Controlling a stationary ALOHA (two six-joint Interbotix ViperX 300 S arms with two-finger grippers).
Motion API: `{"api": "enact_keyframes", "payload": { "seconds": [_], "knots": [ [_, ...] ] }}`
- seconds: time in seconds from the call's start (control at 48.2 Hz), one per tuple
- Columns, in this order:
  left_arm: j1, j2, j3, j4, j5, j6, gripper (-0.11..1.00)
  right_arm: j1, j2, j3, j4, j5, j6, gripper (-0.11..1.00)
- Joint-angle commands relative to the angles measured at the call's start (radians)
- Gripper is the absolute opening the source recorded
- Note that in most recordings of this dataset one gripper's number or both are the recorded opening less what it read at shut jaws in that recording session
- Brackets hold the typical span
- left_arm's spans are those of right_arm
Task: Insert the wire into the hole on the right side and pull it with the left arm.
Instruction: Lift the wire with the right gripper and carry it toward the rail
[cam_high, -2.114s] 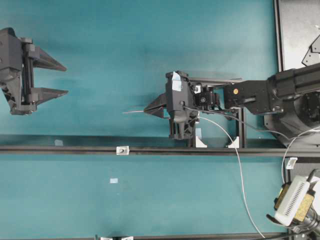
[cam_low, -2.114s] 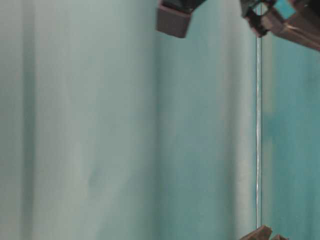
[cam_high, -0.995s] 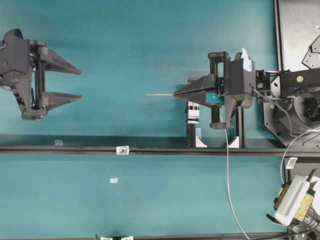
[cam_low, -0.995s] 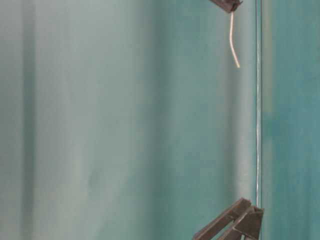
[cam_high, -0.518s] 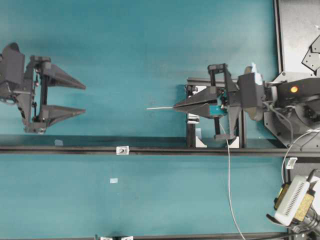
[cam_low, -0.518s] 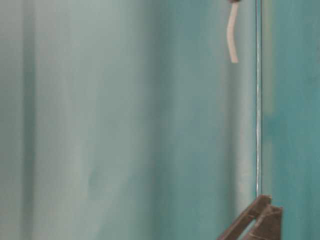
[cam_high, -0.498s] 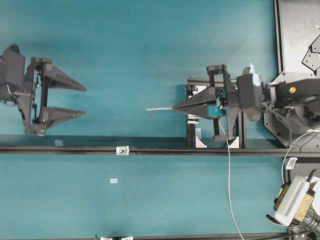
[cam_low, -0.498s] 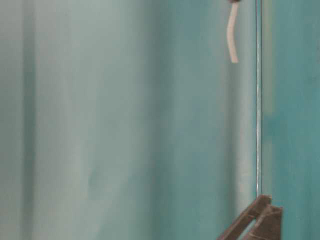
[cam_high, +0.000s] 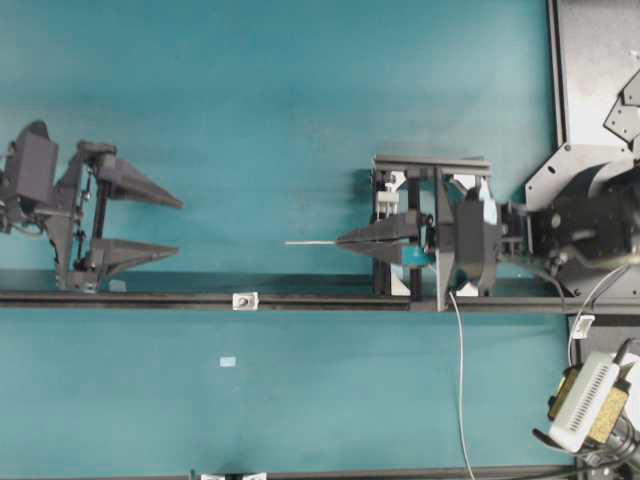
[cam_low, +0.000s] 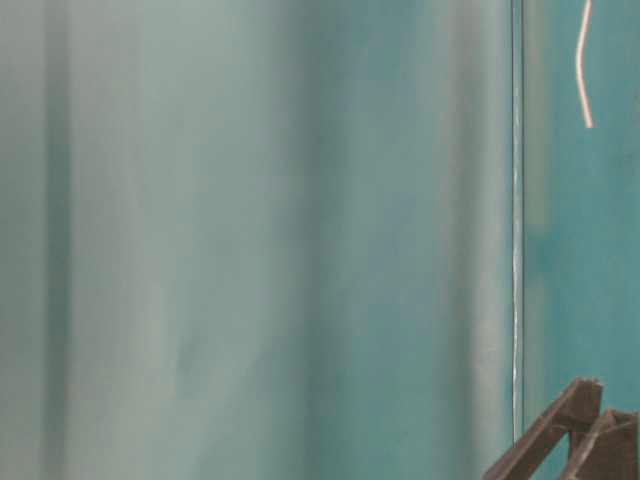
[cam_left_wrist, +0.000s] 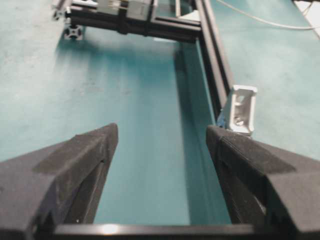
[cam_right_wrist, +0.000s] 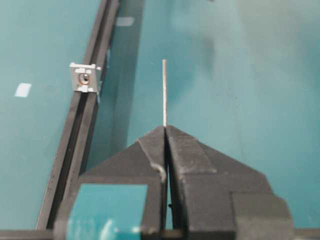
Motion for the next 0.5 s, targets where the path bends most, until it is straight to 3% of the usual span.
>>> {"api": "enact_keyframes", "payload": {
  "seconds": [0.0, 0.062, 0.124, 0.477],
  "knots": [
    [-0.017, -0.002, -0.018, -0.005, -0.023, -0.002, 0.93, 0.066, 0.015, -0.037, 0.114, -0.04, -0.052, 0.02],
    [-0.028, 0.006, -0.026, -0.005, -0.025, -0.009, 0.93, 0.109, 0.038, -0.061, 0.17, -0.046, -0.095, 0.02],
    [-0.035, 0.014, -0.032, -0.006, -0.025, -0.017, 0.93, 0.138, 0.06, -0.083, 0.193, -0.046, -0.115, 0.02],
    [-0.074, 0.058, -0.055, -0.005, -0.044, -0.021, 0.92, 0.192, 0.137, -0.132, 0.215, -0.049, -0.115, 0.02]
  ]
}}
